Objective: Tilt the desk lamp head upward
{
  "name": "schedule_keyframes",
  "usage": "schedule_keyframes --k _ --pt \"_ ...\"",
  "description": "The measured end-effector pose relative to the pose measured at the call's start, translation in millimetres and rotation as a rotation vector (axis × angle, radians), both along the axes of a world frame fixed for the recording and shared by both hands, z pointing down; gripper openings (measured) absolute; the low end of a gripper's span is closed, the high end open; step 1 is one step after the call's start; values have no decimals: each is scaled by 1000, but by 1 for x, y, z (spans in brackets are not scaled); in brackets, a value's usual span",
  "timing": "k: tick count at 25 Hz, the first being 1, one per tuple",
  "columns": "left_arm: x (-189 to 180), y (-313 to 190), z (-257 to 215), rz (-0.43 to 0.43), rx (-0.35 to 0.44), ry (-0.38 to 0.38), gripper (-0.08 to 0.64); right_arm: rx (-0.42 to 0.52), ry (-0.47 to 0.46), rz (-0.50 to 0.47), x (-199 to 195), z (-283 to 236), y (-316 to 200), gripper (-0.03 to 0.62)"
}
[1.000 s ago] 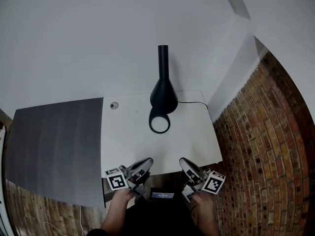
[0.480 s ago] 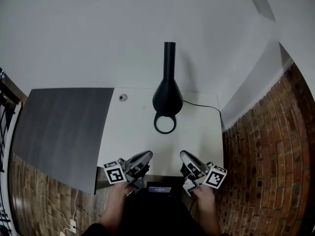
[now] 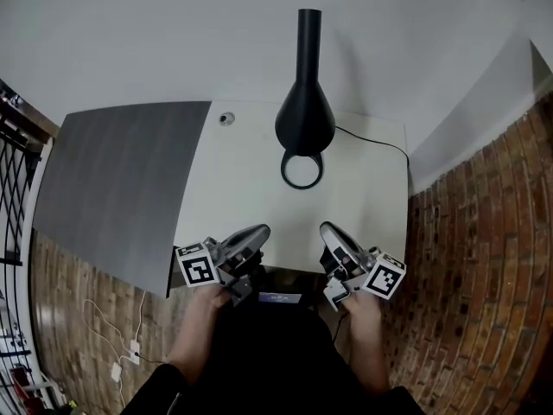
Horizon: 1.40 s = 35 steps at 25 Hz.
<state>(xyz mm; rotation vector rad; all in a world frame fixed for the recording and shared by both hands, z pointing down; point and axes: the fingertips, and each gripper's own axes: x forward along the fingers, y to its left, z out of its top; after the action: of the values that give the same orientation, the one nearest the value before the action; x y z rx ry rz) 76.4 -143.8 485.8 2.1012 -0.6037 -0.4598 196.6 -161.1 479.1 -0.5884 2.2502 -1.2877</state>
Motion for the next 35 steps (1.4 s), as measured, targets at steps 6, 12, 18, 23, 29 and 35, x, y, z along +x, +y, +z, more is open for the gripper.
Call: schedule_keyframes --k 6,12,18,23,29,35 --pt "2 -22 11 40 -15 52 17 -14 60 56 6 5 -10 14" --pt "0 -60 18 100 -17 94 17 -10 118 128 2 -5 -30 14" --pt "-9 -89 41 154 -49 113 17 28 201 185 -18 -15 -51 28" --pt "-10 -110 81 155 -112 127 17 32 251 214 -28 -16 -53 114" --pt "8 -129 123 156 -183 132 18 4 270 208 -32 -7 -60 115" --pt "44 -155 159 179 -262 121 18 -11 275 136 -34 7 -81 115"
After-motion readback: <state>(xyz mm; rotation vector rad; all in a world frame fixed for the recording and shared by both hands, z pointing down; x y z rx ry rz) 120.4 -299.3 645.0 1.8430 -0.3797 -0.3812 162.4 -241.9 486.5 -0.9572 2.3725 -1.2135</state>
